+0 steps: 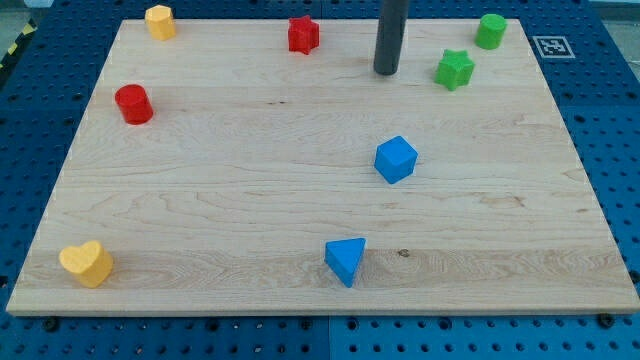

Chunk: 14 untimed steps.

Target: Drag the green star to the bottom right side of the board

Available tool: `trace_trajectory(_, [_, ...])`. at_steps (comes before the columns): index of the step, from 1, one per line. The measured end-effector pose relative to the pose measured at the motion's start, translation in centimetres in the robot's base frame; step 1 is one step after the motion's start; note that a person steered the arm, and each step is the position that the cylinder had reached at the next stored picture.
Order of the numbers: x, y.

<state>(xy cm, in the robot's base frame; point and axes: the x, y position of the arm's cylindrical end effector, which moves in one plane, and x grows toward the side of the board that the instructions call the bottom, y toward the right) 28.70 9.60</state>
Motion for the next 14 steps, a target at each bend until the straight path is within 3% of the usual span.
trace_trajectory(2, [-2.5,6.5])
trace_trajectory(4, [2.2,7.0])
trace_trajectory(6, [6.0,11.1])
trace_trajectory(8, [10.1,11.1])
trace_trajectory(11, [11.6,7.7])
trace_trajectory(14, [20.4,5.7])
